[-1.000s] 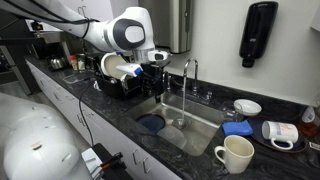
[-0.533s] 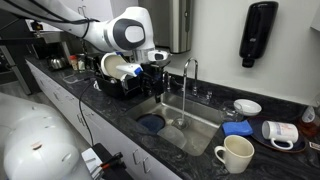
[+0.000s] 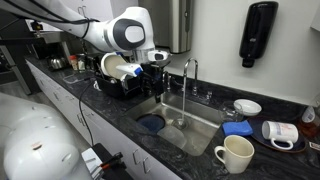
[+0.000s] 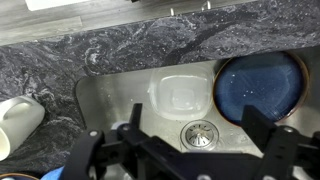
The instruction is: Move the mug to the left side of the sink
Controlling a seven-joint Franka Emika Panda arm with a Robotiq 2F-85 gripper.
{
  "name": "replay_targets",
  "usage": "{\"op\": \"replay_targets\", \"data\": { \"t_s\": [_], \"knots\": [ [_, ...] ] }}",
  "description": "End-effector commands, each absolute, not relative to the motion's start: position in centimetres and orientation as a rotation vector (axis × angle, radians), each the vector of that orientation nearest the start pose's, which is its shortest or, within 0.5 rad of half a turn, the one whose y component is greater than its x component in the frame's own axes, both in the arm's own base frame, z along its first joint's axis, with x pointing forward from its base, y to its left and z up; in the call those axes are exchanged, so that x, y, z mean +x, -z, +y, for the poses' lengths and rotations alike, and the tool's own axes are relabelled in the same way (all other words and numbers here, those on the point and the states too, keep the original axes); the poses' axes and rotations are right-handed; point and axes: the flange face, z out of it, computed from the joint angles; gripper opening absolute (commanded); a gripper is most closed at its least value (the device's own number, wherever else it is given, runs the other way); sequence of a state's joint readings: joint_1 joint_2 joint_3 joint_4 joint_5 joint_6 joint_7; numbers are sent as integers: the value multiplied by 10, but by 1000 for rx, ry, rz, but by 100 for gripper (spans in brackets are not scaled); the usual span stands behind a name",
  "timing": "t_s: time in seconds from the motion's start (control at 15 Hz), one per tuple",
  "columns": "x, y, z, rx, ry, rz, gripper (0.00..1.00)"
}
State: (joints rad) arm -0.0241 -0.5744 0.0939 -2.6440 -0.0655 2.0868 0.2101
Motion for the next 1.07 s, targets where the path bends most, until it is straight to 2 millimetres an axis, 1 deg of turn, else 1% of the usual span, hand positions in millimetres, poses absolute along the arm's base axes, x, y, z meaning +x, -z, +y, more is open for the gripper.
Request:
{"op": "replay_targets", "data": {
  "t_s": [0.0,0.2,0.53,0.87,1.0],
  "knots": [
    [364,-426,21,-3240,45,199,100],
    [365,-426,21,-3241,49,199,100],
    [370,-429,22,-3257,120,151,100],
    [376,-434,23,-3274,313,-92,100],
    [381,-432,16,-3291,348,-166,100]
  ]
}}
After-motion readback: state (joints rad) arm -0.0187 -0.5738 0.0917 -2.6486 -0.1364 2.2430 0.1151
